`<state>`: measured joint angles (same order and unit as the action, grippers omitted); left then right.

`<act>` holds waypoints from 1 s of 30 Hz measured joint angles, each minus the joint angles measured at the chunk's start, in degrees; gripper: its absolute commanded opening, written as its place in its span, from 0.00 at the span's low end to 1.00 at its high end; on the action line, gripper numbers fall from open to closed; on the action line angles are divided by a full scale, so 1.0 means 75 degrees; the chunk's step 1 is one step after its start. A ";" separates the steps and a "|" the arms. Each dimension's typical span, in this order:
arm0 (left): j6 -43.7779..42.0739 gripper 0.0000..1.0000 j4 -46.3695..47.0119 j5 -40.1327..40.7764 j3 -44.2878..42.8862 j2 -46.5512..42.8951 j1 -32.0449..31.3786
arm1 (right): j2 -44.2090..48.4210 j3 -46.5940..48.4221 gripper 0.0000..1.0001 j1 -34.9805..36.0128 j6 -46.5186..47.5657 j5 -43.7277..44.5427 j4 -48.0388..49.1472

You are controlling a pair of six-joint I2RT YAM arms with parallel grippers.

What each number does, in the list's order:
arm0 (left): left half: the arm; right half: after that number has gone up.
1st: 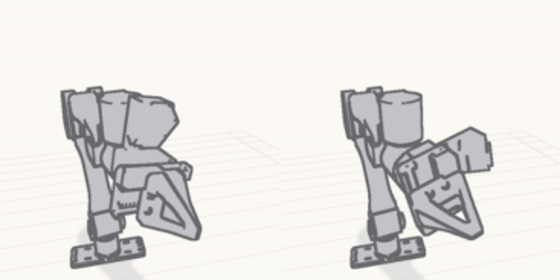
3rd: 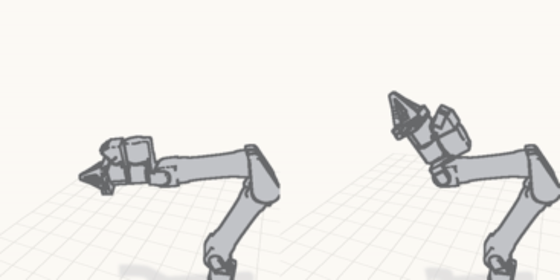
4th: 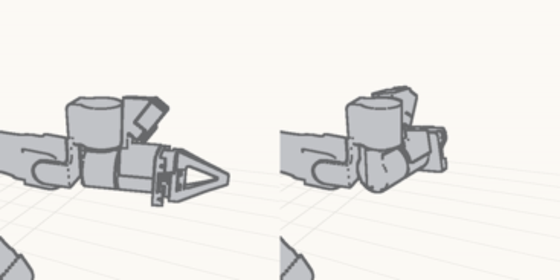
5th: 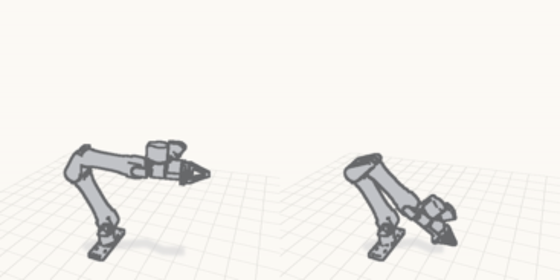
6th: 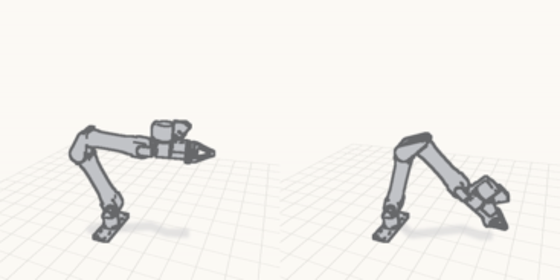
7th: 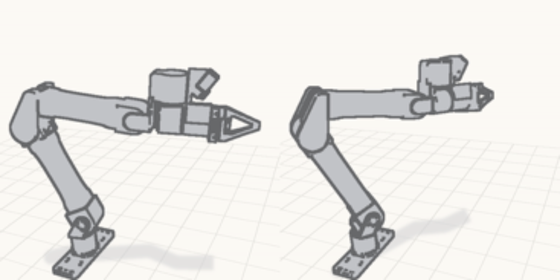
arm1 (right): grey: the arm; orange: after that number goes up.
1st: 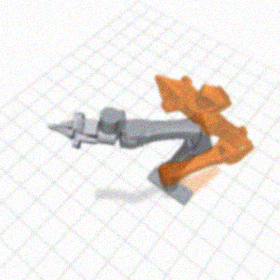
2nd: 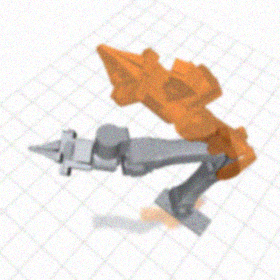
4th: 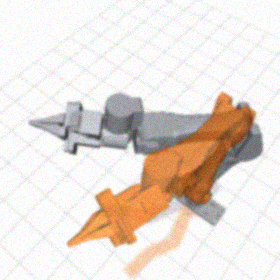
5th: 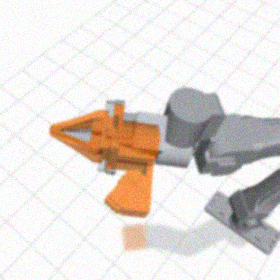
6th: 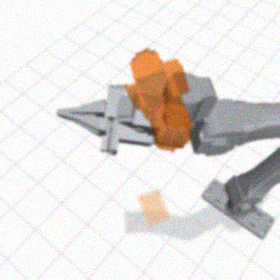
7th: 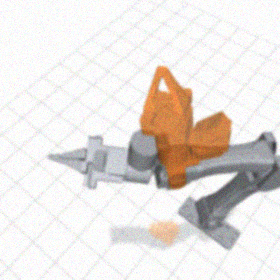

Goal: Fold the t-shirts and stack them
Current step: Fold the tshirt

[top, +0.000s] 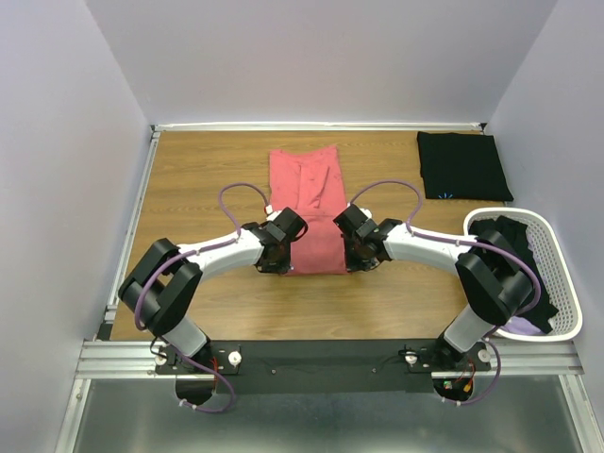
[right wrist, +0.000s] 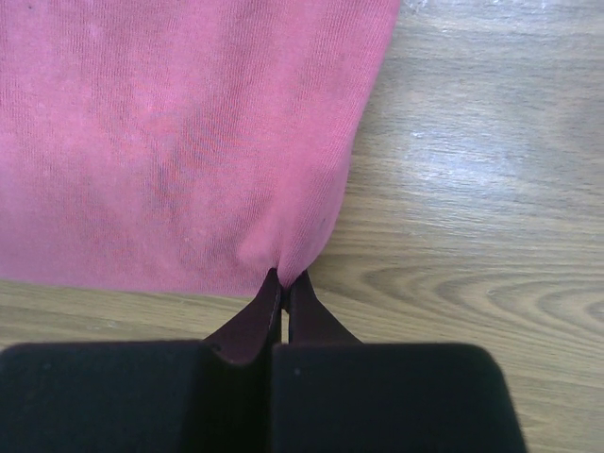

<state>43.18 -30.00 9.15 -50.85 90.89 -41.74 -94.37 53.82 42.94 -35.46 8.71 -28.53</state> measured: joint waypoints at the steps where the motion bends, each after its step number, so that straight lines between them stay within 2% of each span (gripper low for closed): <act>1: 0.0000 0.00 0.0009 0.0003 0.0006 -0.0003 -0.0003 | 0.0009 0.0000 0.01 0.0000 0.0035 0.0020 -0.0006; 9: -0.0029 0.00 -0.0484 0.0070 -0.0023 -0.0425 0.0029 | 0.0111 0.0169 0.00 0.0006 0.0376 0.0353 -0.0589; 14: -0.0128 0.00 -0.0901 0.0187 -0.0440 -0.0874 0.0082 | 0.0233 0.0662 0.01 0.0006 0.0589 0.0370 -0.1221; 21: -0.0172 0.00 -0.1271 -0.0207 -0.0003 -0.1719 -0.0006 | 0.0580 0.1055 0.01 0.0015 0.0868 -0.0283 -0.2291; 25: 0.0114 0.00 -0.1853 -0.0656 0.0315 -0.2873 -0.0504 | 0.1169 0.1090 0.01 0.0087 0.0915 -0.1003 -0.3153; 30: 0.0813 0.00 -0.2547 -0.1451 0.0516 -0.4036 -0.1836 | 0.2165 0.1099 0.01 0.0254 0.0927 -0.1682 -0.4526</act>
<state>49.28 -49.10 -1.74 -46.98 60.62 -55.51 -78.13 62.06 44.84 -28.51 -3.90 -62.48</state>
